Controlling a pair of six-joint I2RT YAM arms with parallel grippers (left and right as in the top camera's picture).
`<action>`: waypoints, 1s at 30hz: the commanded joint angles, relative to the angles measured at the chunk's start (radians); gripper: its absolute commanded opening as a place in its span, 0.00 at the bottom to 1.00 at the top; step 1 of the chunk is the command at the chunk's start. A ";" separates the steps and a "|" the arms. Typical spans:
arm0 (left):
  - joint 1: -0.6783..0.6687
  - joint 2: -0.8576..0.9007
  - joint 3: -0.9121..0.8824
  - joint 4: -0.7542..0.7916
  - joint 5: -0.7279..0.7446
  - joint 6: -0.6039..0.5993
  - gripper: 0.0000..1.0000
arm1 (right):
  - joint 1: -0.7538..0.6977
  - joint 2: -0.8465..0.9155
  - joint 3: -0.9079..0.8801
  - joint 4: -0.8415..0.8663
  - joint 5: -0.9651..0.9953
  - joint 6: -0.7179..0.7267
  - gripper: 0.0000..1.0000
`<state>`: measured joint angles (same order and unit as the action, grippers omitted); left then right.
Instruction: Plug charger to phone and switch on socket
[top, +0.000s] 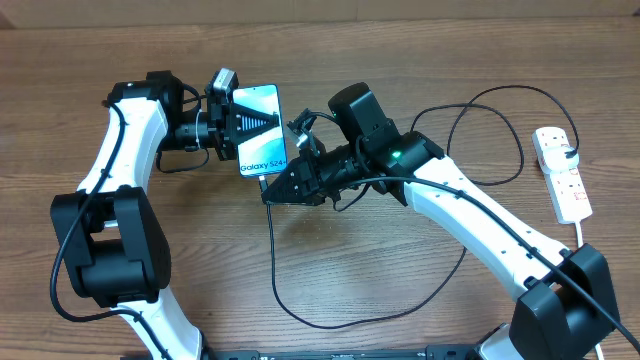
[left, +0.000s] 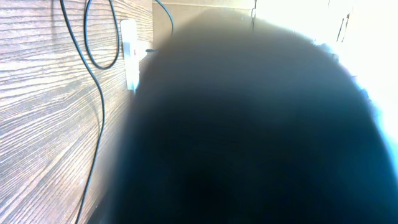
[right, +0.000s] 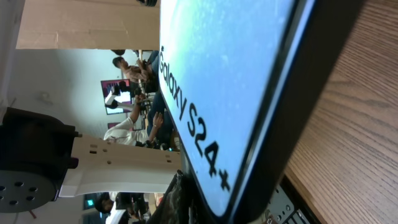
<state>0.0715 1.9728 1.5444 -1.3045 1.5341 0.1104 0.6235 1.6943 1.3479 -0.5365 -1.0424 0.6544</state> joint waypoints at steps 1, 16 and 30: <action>-0.006 -0.045 0.013 0.000 0.047 -0.003 0.04 | 0.000 -0.002 -0.006 0.010 0.003 0.001 0.04; -0.006 -0.045 0.013 0.004 0.047 -0.003 0.04 | -0.036 -0.002 -0.006 0.010 0.003 0.001 0.04; -0.006 -0.045 0.013 0.003 0.047 -0.003 0.04 | -0.040 -0.002 -0.006 0.009 0.032 0.005 0.04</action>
<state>0.0715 1.9728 1.5444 -1.2961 1.5341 0.1101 0.6044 1.6943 1.3479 -0.5388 -1.0573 0.6556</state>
